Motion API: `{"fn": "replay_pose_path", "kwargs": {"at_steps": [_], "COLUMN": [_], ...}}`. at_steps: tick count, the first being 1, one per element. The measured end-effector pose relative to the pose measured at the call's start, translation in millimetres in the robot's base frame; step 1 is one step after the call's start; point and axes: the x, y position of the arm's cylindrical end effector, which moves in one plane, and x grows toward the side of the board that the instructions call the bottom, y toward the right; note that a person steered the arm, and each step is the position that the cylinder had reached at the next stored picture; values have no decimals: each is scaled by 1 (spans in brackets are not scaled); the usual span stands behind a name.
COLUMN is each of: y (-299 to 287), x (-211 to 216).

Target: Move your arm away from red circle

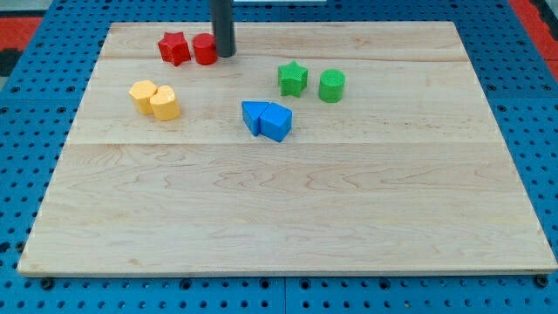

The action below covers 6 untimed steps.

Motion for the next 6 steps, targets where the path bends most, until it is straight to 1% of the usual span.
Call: {"fn": "replay_pose_path", "kwargs": {"at_steps": [1,2,4,6], "y": [-34,-9,40,52], "x": [-2,-7,-34,-40]}}
